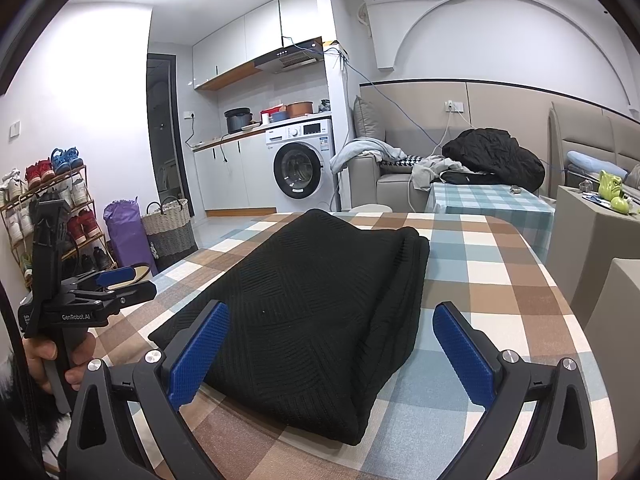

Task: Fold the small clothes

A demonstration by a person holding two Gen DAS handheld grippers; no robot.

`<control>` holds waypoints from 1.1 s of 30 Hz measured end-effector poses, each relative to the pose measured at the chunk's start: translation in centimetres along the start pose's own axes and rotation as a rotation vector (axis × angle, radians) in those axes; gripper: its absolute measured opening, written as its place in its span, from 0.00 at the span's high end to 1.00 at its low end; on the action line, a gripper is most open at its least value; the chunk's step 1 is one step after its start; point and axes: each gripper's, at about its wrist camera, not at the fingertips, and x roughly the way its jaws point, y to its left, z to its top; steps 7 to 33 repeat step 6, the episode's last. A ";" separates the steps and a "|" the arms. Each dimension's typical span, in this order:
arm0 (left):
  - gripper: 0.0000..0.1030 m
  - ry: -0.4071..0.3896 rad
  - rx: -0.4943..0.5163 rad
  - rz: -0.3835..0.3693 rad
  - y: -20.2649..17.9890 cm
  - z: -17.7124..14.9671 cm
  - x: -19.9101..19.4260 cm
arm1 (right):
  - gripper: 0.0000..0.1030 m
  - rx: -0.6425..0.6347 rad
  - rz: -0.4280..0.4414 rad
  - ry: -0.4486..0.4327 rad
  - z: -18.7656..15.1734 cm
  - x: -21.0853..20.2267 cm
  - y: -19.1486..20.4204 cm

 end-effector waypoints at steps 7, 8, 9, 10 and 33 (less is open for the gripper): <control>0.01 -0.003 -0.001 0.000 -0.1 0.0 -0.1 | 0.00 0.000 0.000 0.000 0.0 0.0 0.0; 0.01 -0.003 -0.001 0.000 -0.1 0.0 -0.1 | 0.00 0.000 0.000 0.000 0.0 0.0 0.0; 0.01 -0.003 -0.001 0.000 -0.1 0.0 -0.1 | 0.00 0.000 0.000 0.000 0.0 0.0 0.0; 0.01 -0.003 -0.001 0.000 -0.1 0.0 -0.1 | 0.00 0.000 0.000 0.000 0.0 0.0 0.0; 0.01 -0.003 -0.001 0.000 -0.1 0.0 -0.1 | 0.00 0.000 0.000 0.000 0.0 0.0 0.0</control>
